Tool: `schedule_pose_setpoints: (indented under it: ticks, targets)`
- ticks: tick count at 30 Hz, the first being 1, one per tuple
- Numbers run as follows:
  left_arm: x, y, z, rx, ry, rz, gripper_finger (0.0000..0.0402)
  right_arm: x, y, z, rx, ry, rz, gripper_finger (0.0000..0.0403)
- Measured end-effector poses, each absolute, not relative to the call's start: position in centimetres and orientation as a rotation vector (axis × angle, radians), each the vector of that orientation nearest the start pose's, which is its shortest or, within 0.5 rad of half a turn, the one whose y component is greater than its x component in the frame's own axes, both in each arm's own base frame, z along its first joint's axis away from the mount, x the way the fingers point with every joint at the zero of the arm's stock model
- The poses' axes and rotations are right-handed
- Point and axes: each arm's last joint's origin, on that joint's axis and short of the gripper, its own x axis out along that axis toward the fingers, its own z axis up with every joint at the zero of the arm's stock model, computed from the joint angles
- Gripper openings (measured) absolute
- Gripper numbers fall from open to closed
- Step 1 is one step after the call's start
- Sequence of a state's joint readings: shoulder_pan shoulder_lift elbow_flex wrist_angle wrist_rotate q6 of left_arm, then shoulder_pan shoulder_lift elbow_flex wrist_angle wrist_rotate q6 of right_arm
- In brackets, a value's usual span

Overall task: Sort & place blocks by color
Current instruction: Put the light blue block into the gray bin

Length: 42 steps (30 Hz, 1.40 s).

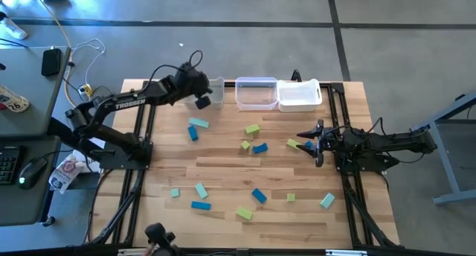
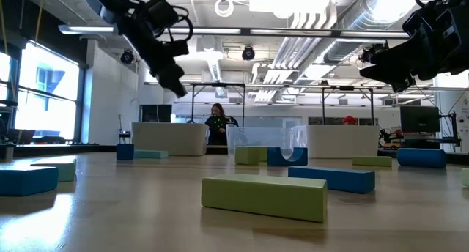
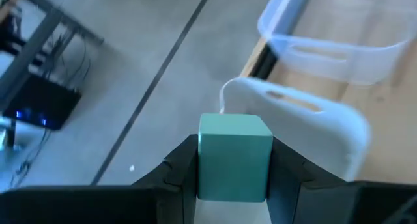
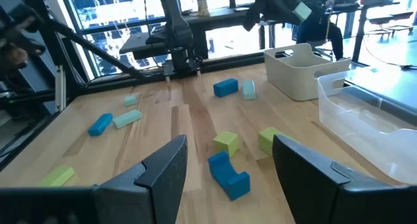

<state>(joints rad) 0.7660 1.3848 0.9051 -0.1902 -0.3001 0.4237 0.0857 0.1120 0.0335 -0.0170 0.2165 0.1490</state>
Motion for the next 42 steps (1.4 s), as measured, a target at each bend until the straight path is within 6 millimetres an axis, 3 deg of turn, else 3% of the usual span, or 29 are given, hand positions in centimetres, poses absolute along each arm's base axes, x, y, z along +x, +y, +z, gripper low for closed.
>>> schedule_pose_setpoints:
  ticks: [6, 16, 22, 28, 33, 42]
  targets:
    - [19.2, 23.0, 22.9, 0.151, 0.933, 0.911, 0.0101, 10.2, 0.3, 16.4, 0.134, 0.084, -0.138, 0.0213]
    - [18.9, 23.8, 20.6, 0.012, 0.973, 0.758, 0.0101, 10.2, 0.3, 16.5, 0.134, 0.084, -0.138, 0.0213]
    - [19.1, 24.7, 21.3, -0.06, 1.036, 0.692, 0.0101, 10.2, 0.3, 16.5, 0.146, 0.083, -0.139, 0.0213]
    - [19.7, 25.5, 21.5, -0.107, 1.063, 0.635, 0.0101, 10.2, 0.2, 16.5, 0.267, 0.075, -0.145, 0.0213]
    - [20.2, 25.7, 19.7, -0.172, 1.14, 0.554, 0.0111, 10.2, 0.2, 16.5, 0.394, 0.056, -0.172, 0.0213]
    - [20.4, 26.5, 17.5, -0.19, 1.192, 0.531, 0.0113, 10.2, 0.0, 16.6, 0.41, 0.031, -0.249, 0.0213]
